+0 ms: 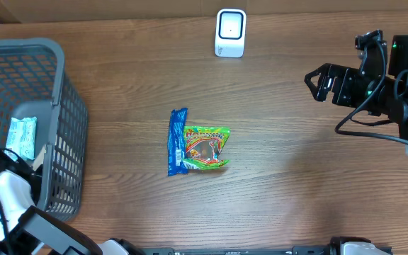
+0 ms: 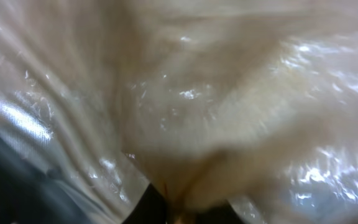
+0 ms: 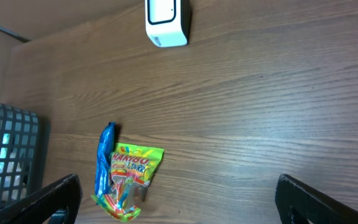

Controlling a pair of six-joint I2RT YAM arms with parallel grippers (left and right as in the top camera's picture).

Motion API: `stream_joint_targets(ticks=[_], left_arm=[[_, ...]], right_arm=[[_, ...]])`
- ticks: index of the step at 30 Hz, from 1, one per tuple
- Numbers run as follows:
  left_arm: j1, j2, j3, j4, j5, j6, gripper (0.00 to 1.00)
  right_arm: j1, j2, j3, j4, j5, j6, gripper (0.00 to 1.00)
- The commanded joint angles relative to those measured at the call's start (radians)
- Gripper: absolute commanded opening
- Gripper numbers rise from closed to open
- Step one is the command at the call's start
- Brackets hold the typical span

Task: Scan the item barcode
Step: 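Grasp the clear plastic bag with the left gripper inside the basket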

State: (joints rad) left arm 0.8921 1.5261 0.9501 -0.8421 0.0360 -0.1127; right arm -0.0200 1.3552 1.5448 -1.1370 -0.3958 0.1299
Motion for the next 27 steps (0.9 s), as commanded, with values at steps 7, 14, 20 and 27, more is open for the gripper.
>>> stream_joint_targets(ticks=[7, 14, 20, 27], left_arm=[[0.002, 0.008, 0.892, -0.533, 0.143, 0.042, 0.04], [-0.038, 0.015, 1.071, -0.632, 0.156, 0.158, 0.68], [-0.036, 0.057, 0.839, -0.602, 0.128, 0.122, 1.0], [-0.036, 0.089, 0.535, -0.347, 0.111, -0.004, 1.0]], right_arm=[[-0.007, -0.001, 0.02, 0.006, -0.006, -0.008, 1.0], [-0.007, -0.001, 0.02, 0.006, -0.006, -0.008, 1.0], [-0.007, -0.001, 0.02, 0.005, -0.006, -0.008, 1.0], [-0.007, -0.001, 0.02, 0.004, -0.006, -0.008, 1.0]])
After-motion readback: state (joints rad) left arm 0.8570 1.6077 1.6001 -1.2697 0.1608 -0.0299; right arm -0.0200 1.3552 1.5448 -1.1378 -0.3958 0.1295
